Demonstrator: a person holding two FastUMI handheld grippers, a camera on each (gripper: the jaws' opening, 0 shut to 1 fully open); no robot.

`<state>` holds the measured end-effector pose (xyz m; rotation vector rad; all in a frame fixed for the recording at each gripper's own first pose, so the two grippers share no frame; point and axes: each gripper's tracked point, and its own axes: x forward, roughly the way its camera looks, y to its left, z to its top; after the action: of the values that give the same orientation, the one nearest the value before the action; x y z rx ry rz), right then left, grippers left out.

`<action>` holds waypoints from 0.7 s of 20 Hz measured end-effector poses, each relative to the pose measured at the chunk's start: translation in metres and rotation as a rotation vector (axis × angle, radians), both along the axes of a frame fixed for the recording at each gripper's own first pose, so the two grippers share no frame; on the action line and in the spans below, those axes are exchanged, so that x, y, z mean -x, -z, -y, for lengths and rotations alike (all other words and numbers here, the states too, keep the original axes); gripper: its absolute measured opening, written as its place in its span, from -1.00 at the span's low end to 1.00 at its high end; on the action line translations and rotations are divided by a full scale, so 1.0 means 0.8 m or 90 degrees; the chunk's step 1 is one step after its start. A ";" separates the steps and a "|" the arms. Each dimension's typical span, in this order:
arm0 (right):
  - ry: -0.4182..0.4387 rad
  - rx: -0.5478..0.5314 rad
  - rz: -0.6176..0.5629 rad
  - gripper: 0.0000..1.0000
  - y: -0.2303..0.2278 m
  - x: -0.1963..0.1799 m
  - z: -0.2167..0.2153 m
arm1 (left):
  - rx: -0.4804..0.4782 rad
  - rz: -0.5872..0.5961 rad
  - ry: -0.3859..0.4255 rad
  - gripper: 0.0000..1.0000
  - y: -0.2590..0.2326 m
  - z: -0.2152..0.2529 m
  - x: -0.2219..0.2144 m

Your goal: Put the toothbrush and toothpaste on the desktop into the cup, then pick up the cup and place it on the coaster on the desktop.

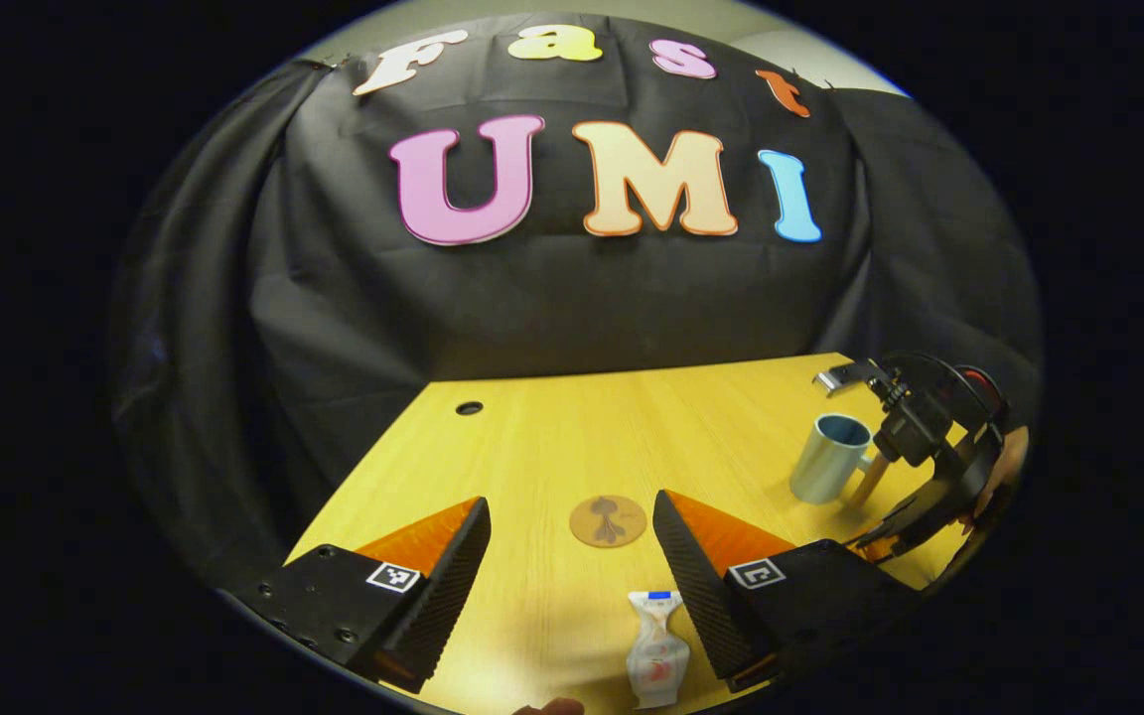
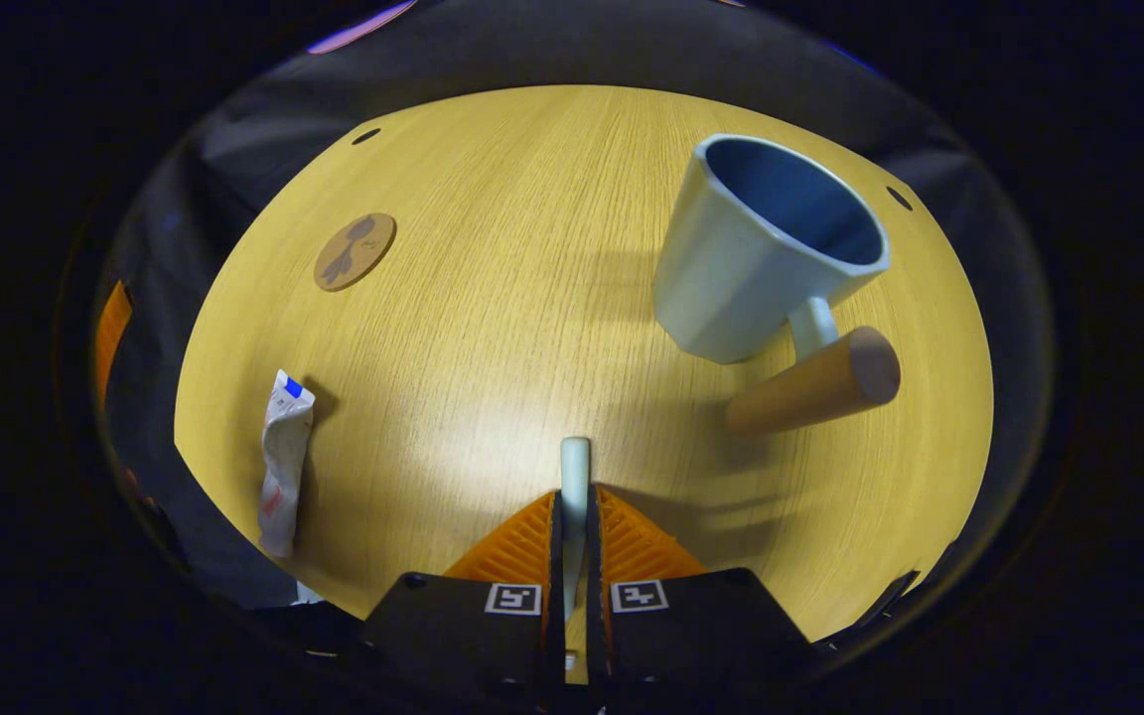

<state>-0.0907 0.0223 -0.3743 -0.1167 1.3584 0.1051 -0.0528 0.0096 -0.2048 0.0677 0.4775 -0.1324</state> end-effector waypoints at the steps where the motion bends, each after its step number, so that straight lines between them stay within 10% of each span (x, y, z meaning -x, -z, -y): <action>1: 0.002 -0.002 0.002 -0.78 0.000 0.000 0.000 | 0.000 -0.013 0.008 0.93 0.008 0.005 0.004; 14: -0.005 -0.012 0.035 -0.77 -0.001 0.000 0.000 | -0.012 -0.273 0.091 0.93 0.152 0.066 0.066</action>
<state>-0.0905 0.0226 -0.3737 -0.1086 1.3019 0.1207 -0.1060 -0.0428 -0.3267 0.0925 0.9023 -0.2859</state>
